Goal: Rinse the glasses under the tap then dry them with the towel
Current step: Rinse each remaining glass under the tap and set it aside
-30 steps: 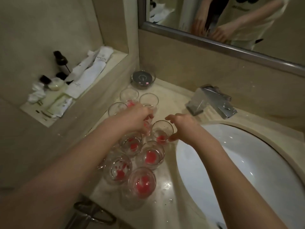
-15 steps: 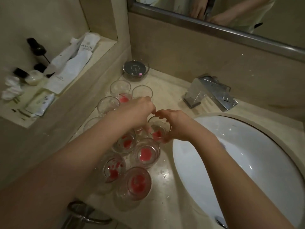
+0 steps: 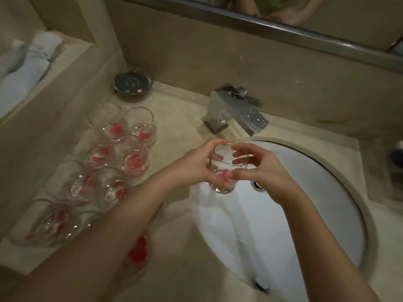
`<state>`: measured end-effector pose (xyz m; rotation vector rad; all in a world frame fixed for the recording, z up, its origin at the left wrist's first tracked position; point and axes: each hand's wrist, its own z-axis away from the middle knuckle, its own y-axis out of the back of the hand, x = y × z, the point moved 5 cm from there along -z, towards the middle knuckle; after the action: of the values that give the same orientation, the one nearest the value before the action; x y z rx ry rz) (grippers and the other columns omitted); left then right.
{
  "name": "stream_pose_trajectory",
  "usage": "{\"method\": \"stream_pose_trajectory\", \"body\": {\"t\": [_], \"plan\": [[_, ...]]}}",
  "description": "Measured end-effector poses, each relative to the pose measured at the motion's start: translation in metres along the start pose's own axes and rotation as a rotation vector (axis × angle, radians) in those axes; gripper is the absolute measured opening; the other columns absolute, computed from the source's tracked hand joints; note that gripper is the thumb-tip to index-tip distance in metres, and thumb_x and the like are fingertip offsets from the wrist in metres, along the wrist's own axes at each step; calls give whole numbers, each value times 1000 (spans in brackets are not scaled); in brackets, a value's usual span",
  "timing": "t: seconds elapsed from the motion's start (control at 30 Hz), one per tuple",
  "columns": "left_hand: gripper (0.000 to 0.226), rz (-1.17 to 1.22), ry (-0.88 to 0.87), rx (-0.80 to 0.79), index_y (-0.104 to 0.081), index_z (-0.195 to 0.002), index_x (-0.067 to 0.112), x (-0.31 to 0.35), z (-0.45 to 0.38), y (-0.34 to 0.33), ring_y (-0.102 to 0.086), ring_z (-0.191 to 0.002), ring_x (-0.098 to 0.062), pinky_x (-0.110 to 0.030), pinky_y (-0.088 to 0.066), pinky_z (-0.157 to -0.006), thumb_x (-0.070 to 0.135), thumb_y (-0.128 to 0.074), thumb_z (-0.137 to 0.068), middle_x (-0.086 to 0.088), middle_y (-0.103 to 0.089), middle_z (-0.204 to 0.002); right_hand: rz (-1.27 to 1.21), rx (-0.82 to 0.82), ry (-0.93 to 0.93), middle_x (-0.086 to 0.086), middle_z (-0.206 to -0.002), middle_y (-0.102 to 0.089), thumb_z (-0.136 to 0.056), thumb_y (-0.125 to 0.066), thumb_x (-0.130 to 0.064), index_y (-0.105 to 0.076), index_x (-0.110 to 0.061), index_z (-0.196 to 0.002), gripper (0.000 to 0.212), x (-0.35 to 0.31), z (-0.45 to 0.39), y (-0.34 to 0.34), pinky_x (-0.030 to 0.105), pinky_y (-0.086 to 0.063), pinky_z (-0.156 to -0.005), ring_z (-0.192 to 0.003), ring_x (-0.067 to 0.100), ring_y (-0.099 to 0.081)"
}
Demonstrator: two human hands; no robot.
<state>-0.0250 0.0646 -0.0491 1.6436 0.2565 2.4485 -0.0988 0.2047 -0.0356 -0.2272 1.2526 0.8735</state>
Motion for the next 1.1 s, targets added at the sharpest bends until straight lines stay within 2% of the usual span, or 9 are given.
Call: {"method": "stream_pose_trajectory", "body": {"t": [0.13, 0.23, 0.33, 0.4, 0.57, 0.7, 0.77, 0.93, 1.1], "plan": [[89, 242, -6, 64, -48, -116, 42, -6, -16, -30, -64, -97, -22, -36, -57, -88, -1, -91, -52, -14, -56, -121, -124, 36, -22, -6, -110, -66, -51, -86, -21, -63, -25, -121, 73, 24, 6, 16, 9, -46, -61, -96, 2, -63], [83, 375, 27, 166, -55, -112, 40, -16, -22, -43, -65, -96, -17, -28, -59, -76, 10, -88, -42, -8, -61, -112, -236, 20, -46, -3, -116, -68, -67, -85, -16, -60, -21, -124, 63, 39, 3, 29, 15, -52, -72, -102, 6, -64], [87, 529, 136, 226, -59, -113, 42, -32, -26, -53, -70, -98, -17, -38, -59, -81, 19, -90, -35, -6, -65, -113, -407, 217, -70, -3, -109, -71, -80, -71, -31, -67, -23, -113, 34, 47, -7, 53, 36, -54, -91, -106, 17, -66], [87, 662, 195, 246, -58, -116, 42, -39, -27, -59, -71, -92, -13, -43, -55, -87, 13, -89, -40, -7, -63, -116, -508, 384, -49, -1, -106, -70, -93, -60, -28, -66, -20, -111, 21, 42, -19, 67, 38, -53, -91, -100, 17, -66], [82, 774, 216, 321, -55, -119, 39, -38, -31, -68, -70, -87, -4, -41, -55, -85, 6, -85, -50, -8, -62, -116, -424, 383, 55, -3, -121, -61, -97, -56, -26, -60, -27, -119, 23, 10, -68, 72, 25, -52, -80, -104, 13, -59], [86, 752, 196, 332, -54, -125, 36, -35, -40, -67, -70, -82, 1, -32, -57, -71, -3, -86, -55, -11, -62, -122, -252, 347, 177, -14, -100, -64, -93, -63, -20, -63, -17, -123, 31, -10, -98, 67, 25, -51, -85, -93, 1, -60], [85, 758, 189, 321, -55, -125, 36, -35, -45, -66, -71, -84, -1, -28, -56, -66, 0, -83, -52, -12, -61, -124, -143, 358, 247, -11, -93, -66, -90, -65, -13, -67, -13, -118, 28, -15, -107, 66, 28, -50, -89, -87, 3, -61], [84, 769, 182, 309, -57, -122, 38, -32, -50, -63, -71, -88, -7, -30, -57, -72, 2, -81, -51, -10, -63, -124, -109, 391, 285, -2, -96, -69, -90, -64, -7, -71, -10, -111, 23, -15, -121, 68, 27, -50, -86, -87, 8, -62], [84, 786, 174, 318, -54, -126, 34, -26, -54, -64, -71, -85, -4, -35, -56, -81, -10, -83, -62, -11, -62, -123, -157, 358, 264, -4, -92, -68, -90, -65, -8, -69, -9, -113, 23, -12, -130, 74, 6, -43, -66, -75, -10, -60]]}}
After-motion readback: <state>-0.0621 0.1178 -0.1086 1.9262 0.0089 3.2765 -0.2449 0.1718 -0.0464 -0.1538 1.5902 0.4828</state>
